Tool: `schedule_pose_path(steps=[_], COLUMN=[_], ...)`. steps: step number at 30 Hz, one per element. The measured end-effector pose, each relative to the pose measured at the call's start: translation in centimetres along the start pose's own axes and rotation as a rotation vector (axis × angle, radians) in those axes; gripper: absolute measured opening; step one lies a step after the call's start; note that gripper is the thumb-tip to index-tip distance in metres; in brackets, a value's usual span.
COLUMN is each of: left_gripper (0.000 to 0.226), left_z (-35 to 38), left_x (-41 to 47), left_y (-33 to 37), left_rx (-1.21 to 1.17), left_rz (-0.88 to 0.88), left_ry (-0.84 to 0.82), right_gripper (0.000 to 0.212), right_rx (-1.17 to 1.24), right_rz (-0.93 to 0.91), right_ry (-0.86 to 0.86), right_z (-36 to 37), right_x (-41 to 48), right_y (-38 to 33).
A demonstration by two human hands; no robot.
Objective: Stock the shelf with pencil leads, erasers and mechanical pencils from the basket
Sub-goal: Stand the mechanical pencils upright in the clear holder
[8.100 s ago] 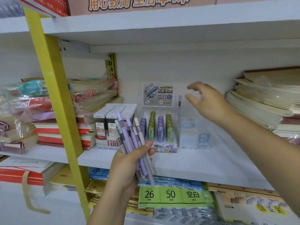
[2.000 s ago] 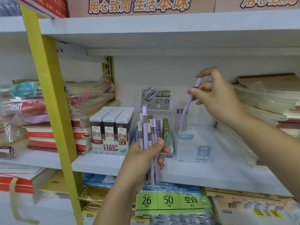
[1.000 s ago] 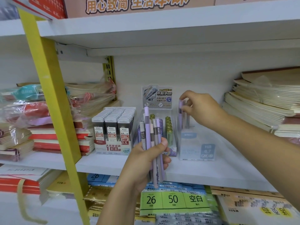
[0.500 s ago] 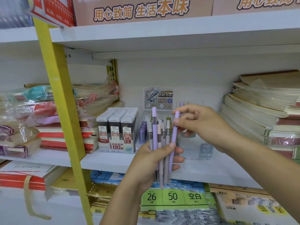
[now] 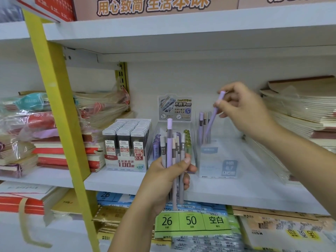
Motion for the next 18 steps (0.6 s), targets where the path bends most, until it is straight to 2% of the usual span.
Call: schedule_pose_path(steps=[2, 7, 12, 18], left_gripper=[0.030, 0.032, 0.030, 0.030], left_z=[-0.1, -0.5, -0.5, -0.5], left_x=[0.2, 0.4, 0.4, 0.4], left_y=[0.0, -0.1, -0.2, -0.1], left_rx=[-0.008, -0.015, -0.021, -0.029], left_rz=[0.002, -0.010, -0.011, -0.009], left_ry=[0.011, 0.037, 0.038, 0.040], right_gripper=[0.027, 0.023, 0.018, 0.023], right_rx=[-0.053, -0.104, -0.180, -0.233], right_rz=[0.029, 0.023, -0.004, -0.037], right_ry=[-0.093, -0.173, -0.194, -0.193], right_z=[1.5, 3.2, 3.5, 3.9], right_x=[0.0, -0.3, 0.2, 0.5], right_y=[1.2, 2.6, 2.5, 2.5])
Point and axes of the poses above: each hand's wrist, its own x-axis towards the middle knuckle, its own z-axis out of the palm, y = z × x, the point moved 7 cm from there along x, towards the middle knuckle, and after that the axes turned 7 degrees about y, right-handed, at the moved point
